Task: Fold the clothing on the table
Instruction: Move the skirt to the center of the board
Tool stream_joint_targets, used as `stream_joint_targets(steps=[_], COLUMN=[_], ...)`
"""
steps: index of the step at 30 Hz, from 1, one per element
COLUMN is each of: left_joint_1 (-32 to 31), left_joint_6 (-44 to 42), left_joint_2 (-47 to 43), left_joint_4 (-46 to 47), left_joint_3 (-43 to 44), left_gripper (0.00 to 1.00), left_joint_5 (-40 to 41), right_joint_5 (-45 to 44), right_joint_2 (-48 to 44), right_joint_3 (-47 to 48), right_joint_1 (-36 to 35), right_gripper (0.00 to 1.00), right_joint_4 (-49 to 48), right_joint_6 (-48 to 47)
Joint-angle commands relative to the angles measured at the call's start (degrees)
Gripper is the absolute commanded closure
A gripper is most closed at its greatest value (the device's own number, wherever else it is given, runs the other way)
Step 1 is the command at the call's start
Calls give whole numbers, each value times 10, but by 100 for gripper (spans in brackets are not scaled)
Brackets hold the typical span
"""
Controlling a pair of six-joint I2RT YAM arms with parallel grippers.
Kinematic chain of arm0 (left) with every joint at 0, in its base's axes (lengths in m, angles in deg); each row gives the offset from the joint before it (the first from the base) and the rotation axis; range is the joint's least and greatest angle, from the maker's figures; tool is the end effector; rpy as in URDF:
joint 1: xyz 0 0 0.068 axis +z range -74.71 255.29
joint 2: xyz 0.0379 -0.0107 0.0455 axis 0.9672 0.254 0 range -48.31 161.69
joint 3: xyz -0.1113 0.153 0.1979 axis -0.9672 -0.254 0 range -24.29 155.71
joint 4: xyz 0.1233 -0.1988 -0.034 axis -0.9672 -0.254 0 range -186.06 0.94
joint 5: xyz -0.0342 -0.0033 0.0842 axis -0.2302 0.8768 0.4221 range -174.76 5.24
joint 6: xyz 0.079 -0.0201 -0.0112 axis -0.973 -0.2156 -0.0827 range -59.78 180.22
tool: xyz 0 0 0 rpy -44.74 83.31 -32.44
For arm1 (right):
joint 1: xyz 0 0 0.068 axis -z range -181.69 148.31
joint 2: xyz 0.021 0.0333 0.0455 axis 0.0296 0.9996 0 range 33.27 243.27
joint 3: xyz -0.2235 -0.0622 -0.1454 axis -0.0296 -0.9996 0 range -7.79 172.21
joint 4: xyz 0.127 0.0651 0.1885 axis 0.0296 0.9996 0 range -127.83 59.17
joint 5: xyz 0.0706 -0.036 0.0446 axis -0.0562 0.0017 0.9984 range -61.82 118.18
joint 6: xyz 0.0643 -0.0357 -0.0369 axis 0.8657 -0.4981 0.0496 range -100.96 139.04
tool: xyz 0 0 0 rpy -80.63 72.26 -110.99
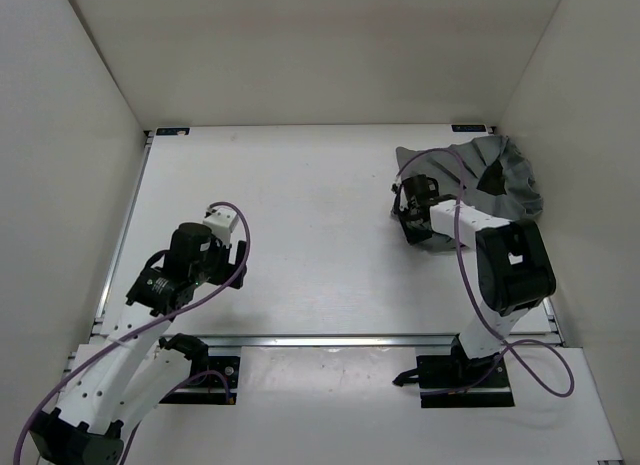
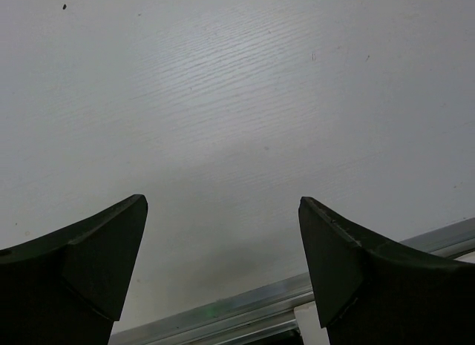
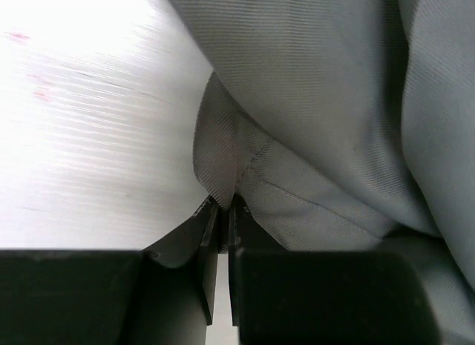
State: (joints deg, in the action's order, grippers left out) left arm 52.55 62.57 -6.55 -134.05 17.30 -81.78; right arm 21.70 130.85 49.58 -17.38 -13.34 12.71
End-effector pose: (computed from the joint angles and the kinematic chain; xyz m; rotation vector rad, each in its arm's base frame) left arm 0.1335 -0.0519 0.2461 0.3931 2.3300 -0.1516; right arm 0.3124 0.0794 0.1500 -0.4802 2.6480 -0.1028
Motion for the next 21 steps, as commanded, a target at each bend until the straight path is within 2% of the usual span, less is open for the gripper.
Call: stream_joint_targets(steps=[1, 8, 10, 13, 17, 21], left_joint_1=[1, 0, 10, 30, 22, -4], left_joint_6=[-2, 0, 5, -5, -4, 33], left_joint_2=[-11, -15, -33, -42, -13, 50], left_joint_4=[7, 6, 8, 12, 38, 88], left_joint_3=[-1, -1, -2, -2, -13, -5], left_gripper=[8, 29, 32, 30, 28, 28], left_joint_5=[0, 10, 19, 21, -7, -8], right_joint_5=[78, 207, 266, 345, 361, 318], right_joint_2=[16, 75, 78, 53, -61, -141], right_joint_3=[27, 101, 117, 92, -28, -87], right_joint_1=[-19, -144, -180, -227, -226, -181], right_gripper=[100, 100, 100, 99, 100, 100], right_joint_4=[6, -4, -8, -24, -66, -27], right_joint_6=[35, 60, 63, 62, 102, 97])
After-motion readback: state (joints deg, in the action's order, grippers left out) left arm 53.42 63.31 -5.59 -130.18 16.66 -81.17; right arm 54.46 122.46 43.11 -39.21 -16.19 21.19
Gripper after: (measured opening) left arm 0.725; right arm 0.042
